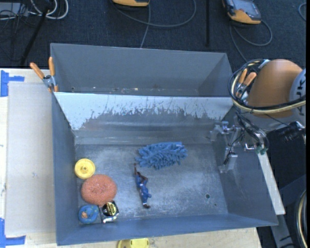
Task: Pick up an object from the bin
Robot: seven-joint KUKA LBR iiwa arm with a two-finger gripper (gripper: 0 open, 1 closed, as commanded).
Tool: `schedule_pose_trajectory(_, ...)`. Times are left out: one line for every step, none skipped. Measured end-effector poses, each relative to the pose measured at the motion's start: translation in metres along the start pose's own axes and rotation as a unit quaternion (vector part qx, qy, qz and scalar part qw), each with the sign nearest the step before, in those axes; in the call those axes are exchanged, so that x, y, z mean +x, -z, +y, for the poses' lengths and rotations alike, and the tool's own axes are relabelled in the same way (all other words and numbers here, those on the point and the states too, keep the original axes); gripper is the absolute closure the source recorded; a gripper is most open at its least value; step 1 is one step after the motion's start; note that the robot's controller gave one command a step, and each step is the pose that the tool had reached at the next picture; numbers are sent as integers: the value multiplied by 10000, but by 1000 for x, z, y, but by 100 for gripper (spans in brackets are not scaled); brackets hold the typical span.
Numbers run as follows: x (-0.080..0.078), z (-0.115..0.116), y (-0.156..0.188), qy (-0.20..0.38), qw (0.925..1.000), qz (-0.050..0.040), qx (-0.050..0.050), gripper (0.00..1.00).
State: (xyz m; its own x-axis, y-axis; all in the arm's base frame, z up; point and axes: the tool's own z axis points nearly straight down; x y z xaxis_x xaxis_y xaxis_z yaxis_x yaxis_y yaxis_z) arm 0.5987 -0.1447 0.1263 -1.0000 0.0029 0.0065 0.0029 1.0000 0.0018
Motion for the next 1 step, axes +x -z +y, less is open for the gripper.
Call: schedule_pose_trajectory(-2, 0, 5, 18, 10000, -33, 8, 0)
